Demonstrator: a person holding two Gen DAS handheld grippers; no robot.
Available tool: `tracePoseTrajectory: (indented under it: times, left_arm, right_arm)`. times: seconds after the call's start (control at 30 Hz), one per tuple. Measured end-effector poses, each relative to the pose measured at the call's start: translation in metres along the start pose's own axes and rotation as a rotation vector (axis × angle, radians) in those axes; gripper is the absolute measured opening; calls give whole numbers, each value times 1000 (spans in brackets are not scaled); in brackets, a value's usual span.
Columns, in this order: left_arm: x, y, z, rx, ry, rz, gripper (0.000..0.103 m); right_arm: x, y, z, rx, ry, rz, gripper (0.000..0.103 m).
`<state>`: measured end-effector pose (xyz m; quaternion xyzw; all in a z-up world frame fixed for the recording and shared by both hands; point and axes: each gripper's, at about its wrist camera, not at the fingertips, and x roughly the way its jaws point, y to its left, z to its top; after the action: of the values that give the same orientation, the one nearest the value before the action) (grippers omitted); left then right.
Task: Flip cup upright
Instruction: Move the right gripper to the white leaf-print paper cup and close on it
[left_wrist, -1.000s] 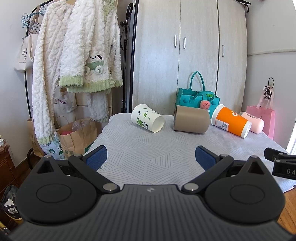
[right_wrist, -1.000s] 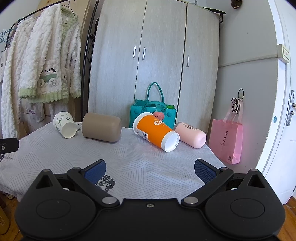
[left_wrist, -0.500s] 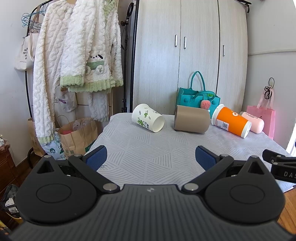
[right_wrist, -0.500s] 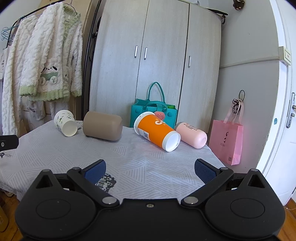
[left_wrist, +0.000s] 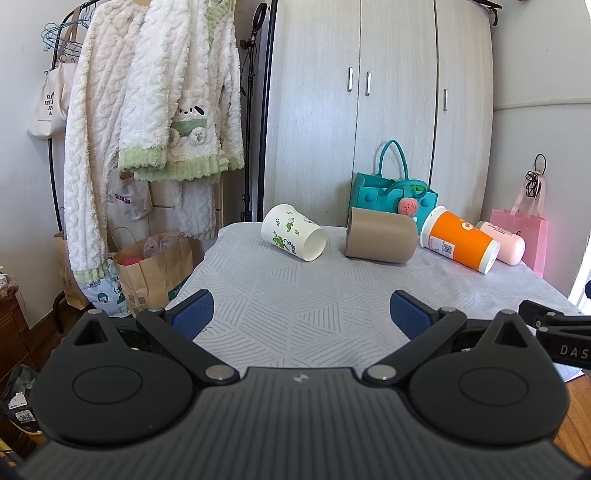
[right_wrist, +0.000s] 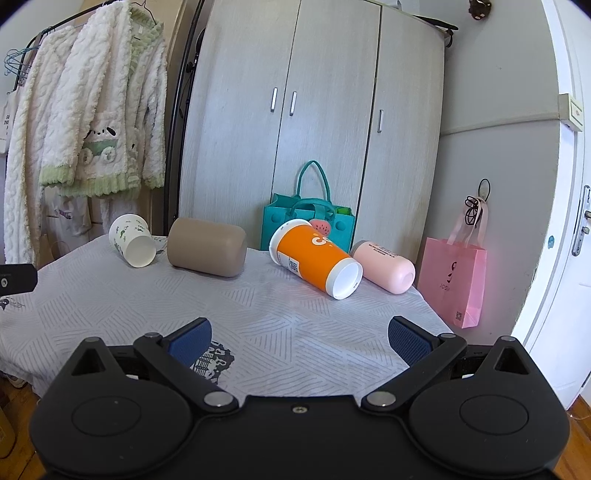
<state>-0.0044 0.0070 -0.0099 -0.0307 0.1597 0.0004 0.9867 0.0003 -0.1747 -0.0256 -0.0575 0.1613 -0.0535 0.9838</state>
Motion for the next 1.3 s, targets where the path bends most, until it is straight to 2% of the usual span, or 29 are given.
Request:
tracePoseTrajectory:
  times: [0.3,0.43,0.57,0.7,0.9,1.1,1.3]
  left_arm:
    - [5,2,4,8,55,8,103]
    - [18,5,7,15,106,12,103]
    - [29,13,15,-10,142,-32,103]
    - [33,12,24,24,133,-49,103]
    - [53,16,36,-15,219,-112,103]
    - [70,32,41,-27,236,-142,103]
    - [93,57,47,-107,268,-169,103]
  right_arm:
    - [4,0,2,4,19,15,103]
    - [10,0,5,21,45,54,103]
    - [15,2,13,12,51,97,103]
    - [21,-2,22,-33,74,150,103]
    - [35,-9,47,-60,108,279,103]
    - [53,18,69,-140,149,434,103]
    - [68,54,82,-208,181,560,103]
